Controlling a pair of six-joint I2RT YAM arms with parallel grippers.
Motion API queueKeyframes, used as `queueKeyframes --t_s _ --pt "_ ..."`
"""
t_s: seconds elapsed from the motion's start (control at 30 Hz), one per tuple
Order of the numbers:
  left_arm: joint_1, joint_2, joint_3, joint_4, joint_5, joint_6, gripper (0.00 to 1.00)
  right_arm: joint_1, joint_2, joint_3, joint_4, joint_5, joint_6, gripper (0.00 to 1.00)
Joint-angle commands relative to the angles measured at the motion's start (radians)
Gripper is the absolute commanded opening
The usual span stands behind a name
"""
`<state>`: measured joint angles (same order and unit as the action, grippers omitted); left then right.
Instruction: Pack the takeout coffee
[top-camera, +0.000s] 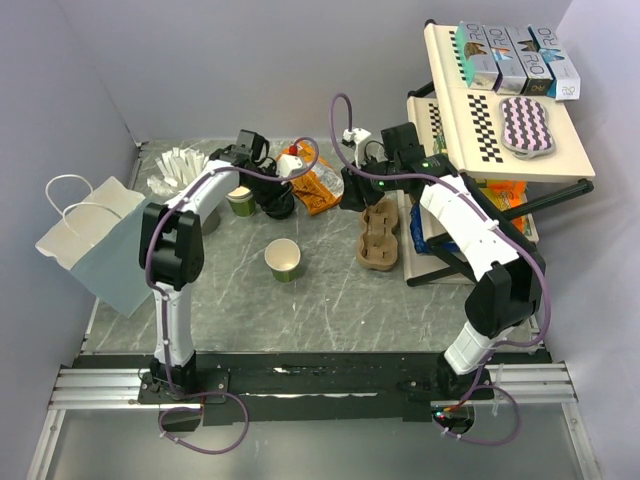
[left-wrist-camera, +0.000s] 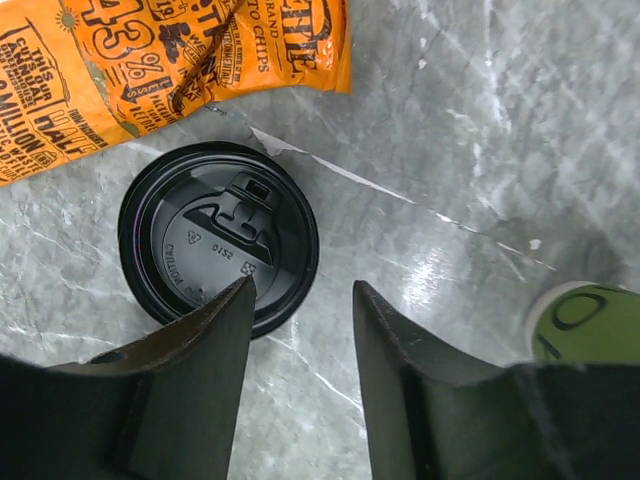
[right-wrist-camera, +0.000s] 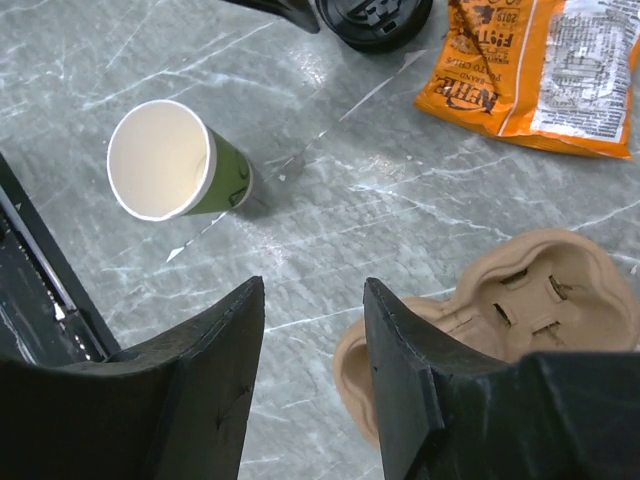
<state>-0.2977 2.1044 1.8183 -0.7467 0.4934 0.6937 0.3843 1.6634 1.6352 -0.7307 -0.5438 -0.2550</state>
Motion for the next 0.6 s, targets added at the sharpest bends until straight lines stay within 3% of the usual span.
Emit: queueKeyframes --t_s 0.0,0.57 --pt "-0.008 0.028 0.058 0.009 -0.048 0.056 0.47 -0.005 -0.053 -0.002 -0.013 -0.030 -0.023 0.52" --pt "-0.040 0.060 0.022 0.038 -0.046 0.047 0.43 -0.007 -0.019 0.022 -0.018 -0.035 -0.018 0.54"
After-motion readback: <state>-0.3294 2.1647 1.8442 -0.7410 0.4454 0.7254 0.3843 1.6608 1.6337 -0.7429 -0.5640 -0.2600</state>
